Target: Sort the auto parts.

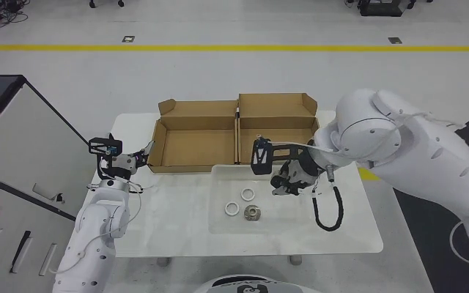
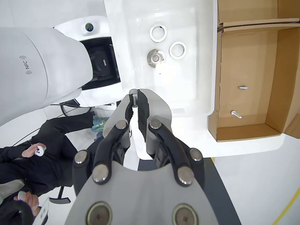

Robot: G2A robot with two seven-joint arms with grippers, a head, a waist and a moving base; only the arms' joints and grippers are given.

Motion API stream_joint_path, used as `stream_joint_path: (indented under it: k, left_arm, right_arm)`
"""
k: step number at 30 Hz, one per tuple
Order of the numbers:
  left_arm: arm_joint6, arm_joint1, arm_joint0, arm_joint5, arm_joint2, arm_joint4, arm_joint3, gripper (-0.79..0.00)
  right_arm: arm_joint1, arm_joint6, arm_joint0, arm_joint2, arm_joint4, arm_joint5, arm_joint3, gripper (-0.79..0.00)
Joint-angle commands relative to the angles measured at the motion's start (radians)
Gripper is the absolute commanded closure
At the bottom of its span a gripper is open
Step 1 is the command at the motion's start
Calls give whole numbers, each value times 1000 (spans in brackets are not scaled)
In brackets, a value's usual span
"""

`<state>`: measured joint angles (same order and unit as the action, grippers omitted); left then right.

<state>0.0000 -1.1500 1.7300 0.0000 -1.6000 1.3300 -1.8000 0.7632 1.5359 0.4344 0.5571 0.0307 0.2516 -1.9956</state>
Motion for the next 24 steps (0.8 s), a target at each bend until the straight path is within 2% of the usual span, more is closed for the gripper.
stream_joint_path:
  k: [1, 3, 6, 11, 18, 24]
  left_arm:
    - [0, 0, 0, 0, 0, 0, 0, -785]
    - [0, 0, 0, 0, 0, 0, 0, -785]
    - [0, 0, 0, 0, 0, 0, 0, -785]
    - [0, 0, 0, 0, 0, 0, 0, -785]
    - [0, 0, 0, 0, 0, 0, 0, -785]
    - [0, 0, 0, 0, 0, 0, 0, -785]
  right_arm:
    - [0, 0, 0, 0, 0, 0, 0, 0]
    - [0, 0, 0, 0, 0, 0, 0, 0]
    - [-4, -71, 13, 29, 0, -14, 24, 0]
    - [-33, -145, 47, 157, 184, 22, 129, 0]
    - [-73, -230, 156, 329, 508, 152, 233, 0]
    - [-57, -285, 203, 360, 796, 267, 252, 0]
